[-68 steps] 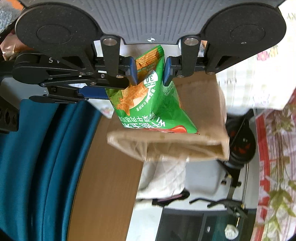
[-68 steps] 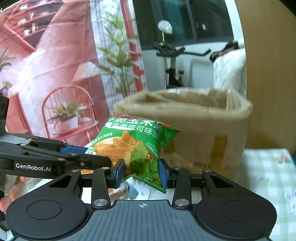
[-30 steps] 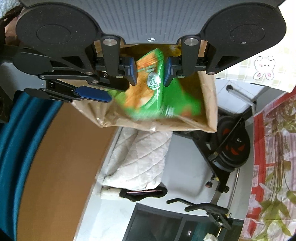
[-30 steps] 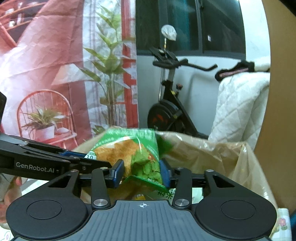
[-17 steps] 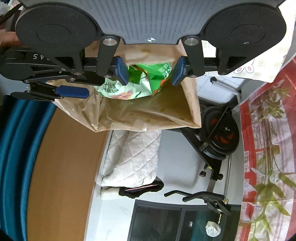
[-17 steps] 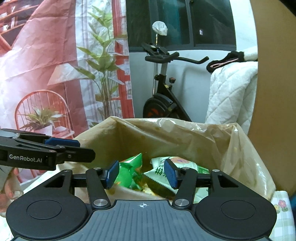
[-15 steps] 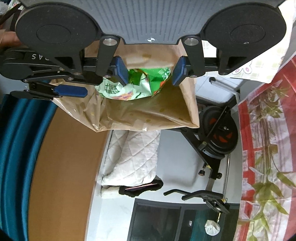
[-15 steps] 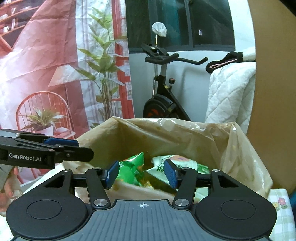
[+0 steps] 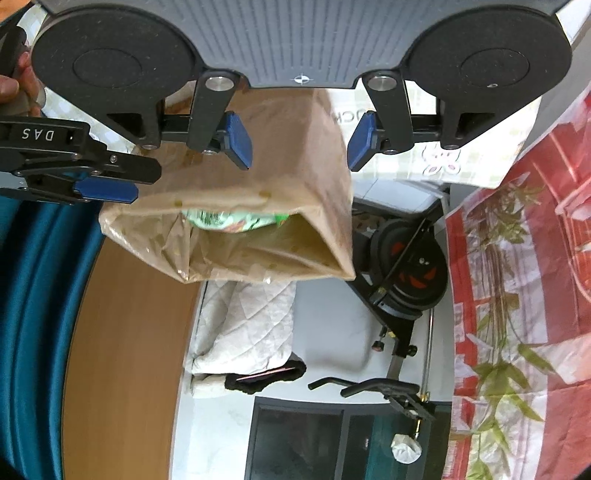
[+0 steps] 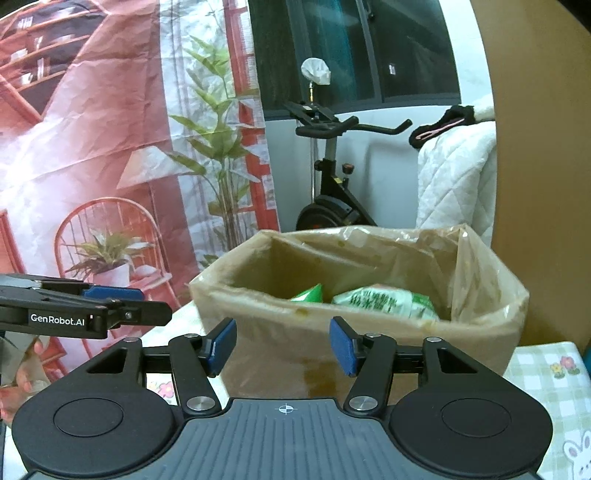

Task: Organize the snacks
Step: 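Return both tools from the box to the remaining snacks, then grasp the small orange packet with the left tool while the right tool grasps the blue-white candy packet, then carry both packets over the box and open both tools to drop them, then bring both tools back to the orange-wrapped bread, then grasp the orange-wrapped bread with both tools, then carry the bread over the box and open both tools to drop it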

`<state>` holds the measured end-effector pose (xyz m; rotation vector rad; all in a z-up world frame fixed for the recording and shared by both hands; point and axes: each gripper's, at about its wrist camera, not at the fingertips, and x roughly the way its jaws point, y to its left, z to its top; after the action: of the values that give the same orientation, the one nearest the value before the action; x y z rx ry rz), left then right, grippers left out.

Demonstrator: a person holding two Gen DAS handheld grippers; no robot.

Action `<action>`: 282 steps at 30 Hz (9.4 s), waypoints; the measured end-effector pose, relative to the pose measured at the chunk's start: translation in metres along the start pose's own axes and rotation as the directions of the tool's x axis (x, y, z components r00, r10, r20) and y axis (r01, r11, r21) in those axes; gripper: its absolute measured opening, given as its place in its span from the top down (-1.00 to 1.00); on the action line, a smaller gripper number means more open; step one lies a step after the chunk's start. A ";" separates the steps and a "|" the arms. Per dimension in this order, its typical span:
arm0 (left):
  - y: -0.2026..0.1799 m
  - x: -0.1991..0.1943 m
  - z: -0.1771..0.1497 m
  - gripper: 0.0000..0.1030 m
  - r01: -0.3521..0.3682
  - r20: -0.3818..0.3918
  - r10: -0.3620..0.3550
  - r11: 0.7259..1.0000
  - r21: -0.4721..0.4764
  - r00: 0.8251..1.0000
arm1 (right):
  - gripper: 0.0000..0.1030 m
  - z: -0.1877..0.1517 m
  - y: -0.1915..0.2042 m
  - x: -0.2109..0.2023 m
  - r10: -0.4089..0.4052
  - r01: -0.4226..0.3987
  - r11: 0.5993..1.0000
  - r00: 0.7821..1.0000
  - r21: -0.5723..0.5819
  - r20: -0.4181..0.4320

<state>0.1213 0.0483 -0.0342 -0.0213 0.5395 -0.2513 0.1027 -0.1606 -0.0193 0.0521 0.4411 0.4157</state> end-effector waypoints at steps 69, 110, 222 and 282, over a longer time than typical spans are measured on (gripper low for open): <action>0.044 0.067 -0.106 -0.01 0.092 -0.205 -0.134 0.975 -0.204 0.969 | 0.21 -0.180 -0.041 0.030 -0.128 0.179 0.977 0.924 0.112 -0.361; 0.040 0.040 -0.096 0.32 -0.021 -0.168 0.017 1.000 -0.022 0.986 | 0.27 -0.171 -0.039 0.015 -0.101 0.159 0.971 0.949 0.177 -0.298; 0.013 0.088 -0.140 -0.15 0.164 -0.283 -0.227 0.959 -0.230 0.932 | -0.14 -0.170 0.044 0.060 0.038 -0.049 0.999 0.919 -0.016 -0.392; -0.064 0.042 0.056 -0.12 0.200 0.151 -0.193 0.979 -0.031 0.969 | 0.12 0.057 -0.034 0.003 0.049 -0.026 0.979 0.992 -0.201 0.114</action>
<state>0.1696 -0.0266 -0.0018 -0.1378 0.3954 -0.4274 0.1422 -0.1884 0.0258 -0.1086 0.2797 0.4894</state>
